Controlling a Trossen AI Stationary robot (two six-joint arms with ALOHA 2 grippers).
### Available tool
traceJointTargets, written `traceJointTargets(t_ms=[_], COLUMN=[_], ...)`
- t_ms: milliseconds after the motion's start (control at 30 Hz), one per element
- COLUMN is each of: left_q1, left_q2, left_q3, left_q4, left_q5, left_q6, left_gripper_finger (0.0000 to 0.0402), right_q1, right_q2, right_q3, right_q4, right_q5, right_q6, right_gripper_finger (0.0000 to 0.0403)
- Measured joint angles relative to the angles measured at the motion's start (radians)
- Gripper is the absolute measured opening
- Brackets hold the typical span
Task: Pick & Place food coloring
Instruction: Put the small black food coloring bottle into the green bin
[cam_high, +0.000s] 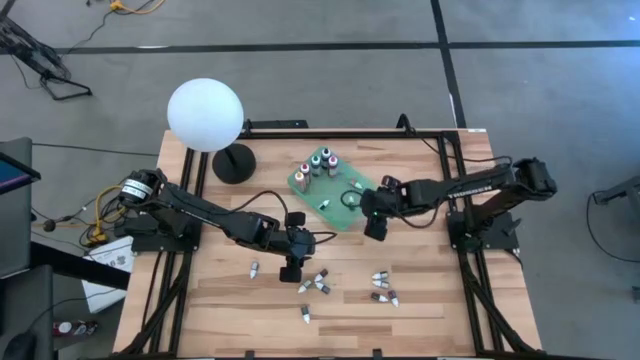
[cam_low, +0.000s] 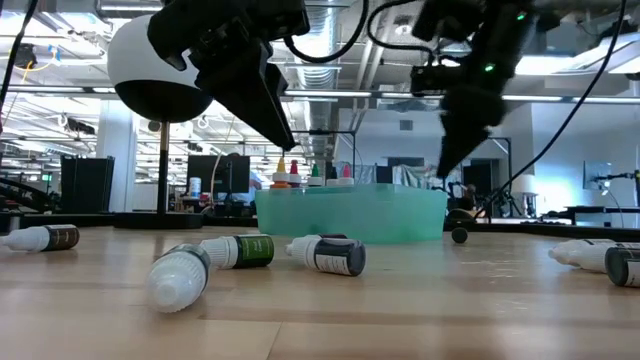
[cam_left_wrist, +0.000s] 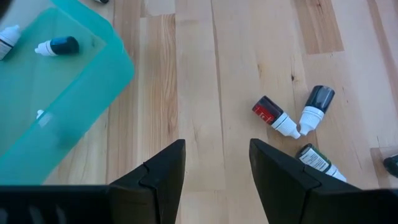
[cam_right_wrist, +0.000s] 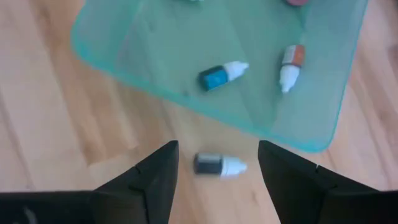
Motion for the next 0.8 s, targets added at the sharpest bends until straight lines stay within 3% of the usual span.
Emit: traceJointTargets(t_ms=[433, 633, 800], left_q1=[0.0, 0.0, 0.0], left_q2=[0.0, 0.0, 0.0], left_q3=[0.0, 0.0, 0.0], left_q4=[-0.002, -0.007, -0.007], left_q5=[0.0, 0.0, 0.0], left_q6=[-0.001, -0.001, -0.008], left_gripper_finger=[0.0173, 0.0173, 0.0173], right_q1=[0.126, 0.156, 0.103], right_q2=[-0.013, -0.012, -0.012], right_q3=[-0.055, -0.171, -0.216], right_q4=[-0.035, 0.107, 0.261], right_q5=[0.01, 0.105, 0.123], right_q6=[0.073, 0.012, 0.056], right_gripper_finger=[0.0215, 0.0214, 0.0214])
